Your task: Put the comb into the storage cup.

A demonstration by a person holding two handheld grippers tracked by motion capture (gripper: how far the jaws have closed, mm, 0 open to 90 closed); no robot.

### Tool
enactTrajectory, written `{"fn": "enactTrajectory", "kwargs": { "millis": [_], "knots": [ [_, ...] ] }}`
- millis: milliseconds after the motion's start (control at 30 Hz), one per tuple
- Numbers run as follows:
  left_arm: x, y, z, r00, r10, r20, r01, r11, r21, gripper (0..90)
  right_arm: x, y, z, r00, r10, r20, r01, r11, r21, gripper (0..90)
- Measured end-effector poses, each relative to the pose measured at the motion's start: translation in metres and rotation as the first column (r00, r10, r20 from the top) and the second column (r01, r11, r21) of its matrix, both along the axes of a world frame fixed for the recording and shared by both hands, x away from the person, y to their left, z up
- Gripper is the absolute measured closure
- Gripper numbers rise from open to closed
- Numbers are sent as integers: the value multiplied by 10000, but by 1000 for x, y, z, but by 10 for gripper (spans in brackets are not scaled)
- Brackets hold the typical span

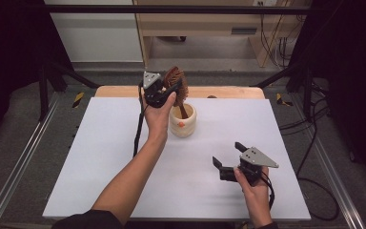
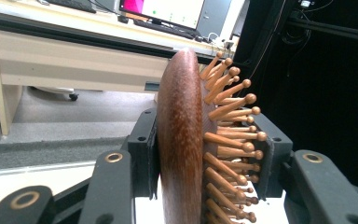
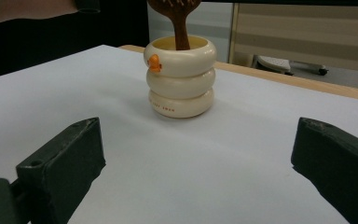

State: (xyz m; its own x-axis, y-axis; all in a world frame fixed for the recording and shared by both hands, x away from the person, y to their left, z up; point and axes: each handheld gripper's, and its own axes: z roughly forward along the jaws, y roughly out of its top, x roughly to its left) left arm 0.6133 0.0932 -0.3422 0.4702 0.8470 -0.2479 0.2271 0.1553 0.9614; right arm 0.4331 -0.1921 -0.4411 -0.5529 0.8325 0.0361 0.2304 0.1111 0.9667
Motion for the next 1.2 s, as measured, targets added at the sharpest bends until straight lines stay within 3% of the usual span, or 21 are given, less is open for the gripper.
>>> {"fn": "enactTrajectory", "kwargs": {
  "millis": [1200],
  "knots": [
    [0, 0, -6, 9996, -37, -288, 20, 9983, -588, 516, 0, 0, 0, 10000, 12, 80, -13, 10000, 14, 28]
  ]
}}
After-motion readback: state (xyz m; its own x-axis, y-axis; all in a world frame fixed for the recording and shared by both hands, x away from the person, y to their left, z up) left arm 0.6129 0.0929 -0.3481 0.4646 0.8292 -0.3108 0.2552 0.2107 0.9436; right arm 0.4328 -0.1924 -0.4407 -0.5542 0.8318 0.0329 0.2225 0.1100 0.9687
